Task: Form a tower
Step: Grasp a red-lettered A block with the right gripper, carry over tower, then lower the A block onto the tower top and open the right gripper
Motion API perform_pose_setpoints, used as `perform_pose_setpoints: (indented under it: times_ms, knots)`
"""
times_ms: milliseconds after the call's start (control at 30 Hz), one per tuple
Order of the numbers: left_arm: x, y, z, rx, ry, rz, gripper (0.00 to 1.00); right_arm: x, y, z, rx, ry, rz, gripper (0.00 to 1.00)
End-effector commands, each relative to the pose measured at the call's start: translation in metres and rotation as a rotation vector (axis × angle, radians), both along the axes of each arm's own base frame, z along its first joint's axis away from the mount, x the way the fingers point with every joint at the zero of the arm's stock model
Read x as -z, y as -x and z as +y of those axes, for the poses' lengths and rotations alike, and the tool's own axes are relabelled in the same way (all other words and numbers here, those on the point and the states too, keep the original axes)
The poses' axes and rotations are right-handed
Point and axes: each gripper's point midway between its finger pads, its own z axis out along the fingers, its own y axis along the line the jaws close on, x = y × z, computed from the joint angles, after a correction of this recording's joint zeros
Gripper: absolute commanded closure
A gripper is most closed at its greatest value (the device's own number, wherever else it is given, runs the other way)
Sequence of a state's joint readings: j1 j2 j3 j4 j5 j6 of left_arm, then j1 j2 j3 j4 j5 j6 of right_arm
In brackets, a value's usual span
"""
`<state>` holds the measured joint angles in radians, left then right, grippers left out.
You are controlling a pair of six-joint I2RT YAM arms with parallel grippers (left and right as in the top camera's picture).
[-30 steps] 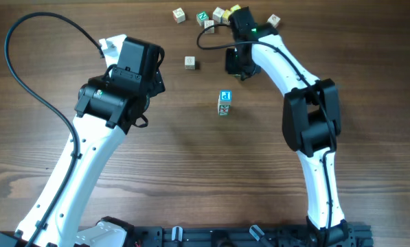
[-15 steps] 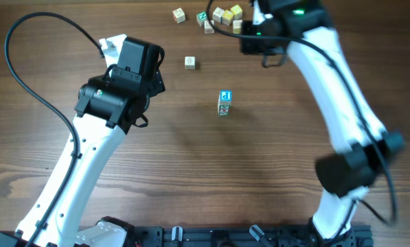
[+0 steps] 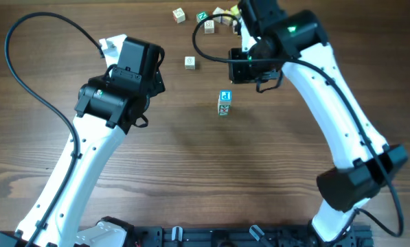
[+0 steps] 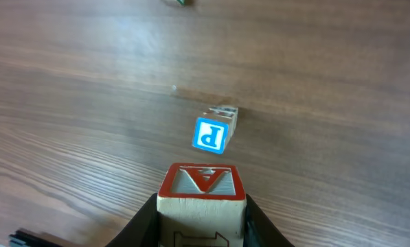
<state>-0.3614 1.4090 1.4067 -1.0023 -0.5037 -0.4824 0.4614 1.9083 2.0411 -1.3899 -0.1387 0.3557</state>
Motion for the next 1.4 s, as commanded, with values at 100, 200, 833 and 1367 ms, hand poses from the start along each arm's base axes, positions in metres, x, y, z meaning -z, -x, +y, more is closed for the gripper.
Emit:
perform_pose_setpoints:
  times_ms: [100,200,833,1367]
  knots:
    - [-0.002,0.0,0.002,0.002,-0.006,-0.005,0.0,0.037,-0.006,0.008,0.03,0.013,0.079,0.76]
    - [-0.002,0.0,0.002,0.002,-0.006,-0.005,0.01,0.055,-0.004,0.016,0.01,0.036,0.116,0.76]
    - [-0.002,0.0,0.002,0.003,-0.006,-0.005,0.0,0.091,-0.002,0.026,0.126,0.134,0.17,0.78]
    - [-0.002,0.0,0.002,0.002,-0.006,-0.005,0.0,0.1,-0.002,0.023,0.124,0.165,0.163,0.78]
